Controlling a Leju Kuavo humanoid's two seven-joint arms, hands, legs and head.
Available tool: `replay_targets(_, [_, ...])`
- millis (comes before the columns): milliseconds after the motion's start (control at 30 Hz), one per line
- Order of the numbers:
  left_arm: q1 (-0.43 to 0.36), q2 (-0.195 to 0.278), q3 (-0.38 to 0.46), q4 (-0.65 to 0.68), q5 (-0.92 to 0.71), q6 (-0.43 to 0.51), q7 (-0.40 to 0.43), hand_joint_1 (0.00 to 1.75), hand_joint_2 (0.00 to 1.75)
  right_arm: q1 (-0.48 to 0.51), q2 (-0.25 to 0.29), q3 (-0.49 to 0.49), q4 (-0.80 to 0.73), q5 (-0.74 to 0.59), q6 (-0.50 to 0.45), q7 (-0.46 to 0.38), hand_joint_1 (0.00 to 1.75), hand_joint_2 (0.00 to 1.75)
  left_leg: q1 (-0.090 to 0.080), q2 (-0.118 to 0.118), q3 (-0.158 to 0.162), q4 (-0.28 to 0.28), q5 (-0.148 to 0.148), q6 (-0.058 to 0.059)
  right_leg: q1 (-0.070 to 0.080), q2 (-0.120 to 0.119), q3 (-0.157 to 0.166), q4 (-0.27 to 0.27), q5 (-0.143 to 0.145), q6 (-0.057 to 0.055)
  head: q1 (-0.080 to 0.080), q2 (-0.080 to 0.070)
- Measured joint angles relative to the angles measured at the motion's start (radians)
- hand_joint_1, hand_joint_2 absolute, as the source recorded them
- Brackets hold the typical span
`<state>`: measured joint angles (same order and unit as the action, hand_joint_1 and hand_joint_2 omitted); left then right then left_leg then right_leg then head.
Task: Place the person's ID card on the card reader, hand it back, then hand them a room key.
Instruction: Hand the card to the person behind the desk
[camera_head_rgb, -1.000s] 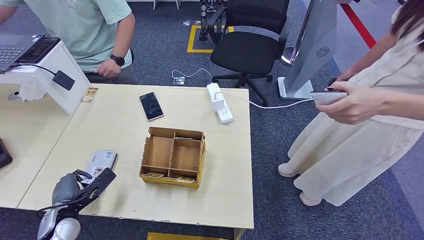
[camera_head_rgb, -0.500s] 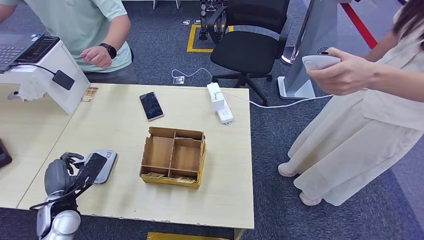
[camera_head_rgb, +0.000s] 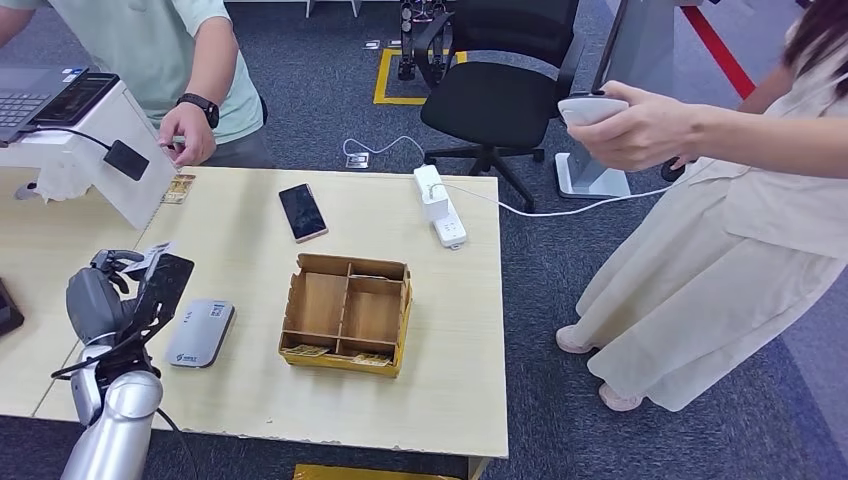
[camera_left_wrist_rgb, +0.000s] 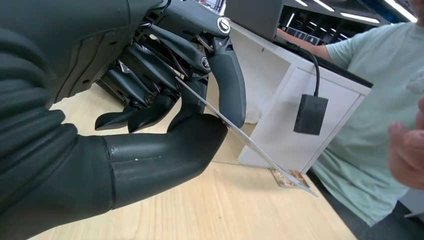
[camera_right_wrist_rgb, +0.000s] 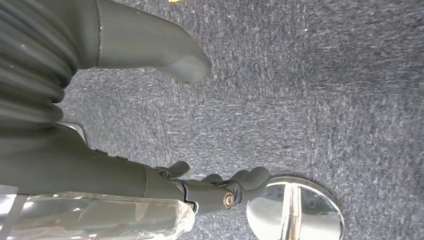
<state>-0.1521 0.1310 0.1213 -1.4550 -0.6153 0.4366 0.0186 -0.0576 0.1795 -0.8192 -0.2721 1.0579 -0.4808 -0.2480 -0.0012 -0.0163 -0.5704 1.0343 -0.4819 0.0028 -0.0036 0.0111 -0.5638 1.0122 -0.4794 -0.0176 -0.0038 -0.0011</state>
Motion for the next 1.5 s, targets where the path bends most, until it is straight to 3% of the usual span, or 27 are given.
replay_targets(433, [-0.140,-0.002,-0.002,0.132,0.004,0.061,0.013,1.75,1.75,-0.010,0.004,0.004,0.007,0.018,-0.001,0.015,0.00,1.75,0.000,0.000,0.000,0.000,0.000,0.000,0.000,0.000,0.000,0.000,0.000,0.000,0.000,0.000])
replay_targets(667, [-0.164,-0.002,-0.006,0.162,0.004,0.071,0.013,1.75,1.75,-0.010,0.005,0.006,0.010,0.019,-0.001,0.015,0.00,1.75,0.000,0.000,0.000,0.000,0.000,0.000,0.000,0.000,0.000,0.000,0.000,0.000,0.000,0.000])
replay_targets(1033, [-0.219,-0.013,-0.015,0.190,0.018,0.164,-0.024,1.75,1.75,-0.010,0.008,0.016,0.015,0.020,-0.007,0.018,0.00,1.75,0.000,0.000,0.000,0.000,0.000,0.000,0.000,0.000,-0.001,0.000,0.000,0.000,0.000,0.000])
replay_targets(1367, [-0.239,-0.026,-0.029,0.190,0.089,0.152,-0.046,1.75,1.75,-0.008,0.040,0.016,0.023,0.004,-0.058,0.017,0.00,1.75,0.000,0.000,0.000,0.000,0.000,0.000,0.000,0.001,-0.001,0.000,0.000,0.000,0.000,0.000])
replay_targets(1467, [-0.240,-0.027,-0.031,0.190,0.091,0.149,-0.046,1.63,1.75,-0.008,0.042,0.016,0.023,0.002,-0.058,0.017,0.00,1.75,0.000,0.001,0.000,0.000,0.000,0.000,0.000,0.001,-0.001,0.000,0.000,0.000,0.000,0.000])
replay_targets(1500, [-0.240,-0.028,-0.032,0.190,0.091,0.145,-0.046,1.25,1.75,-0.007,0.042,0.016,0.023,0.001,-0.058,0.017,0.00,1.75,0.000,0.001,0.000,0.000,0.000,0.000,0.000,0.001,-0.001,0.000,0.000,0.000,0.000,0.000])
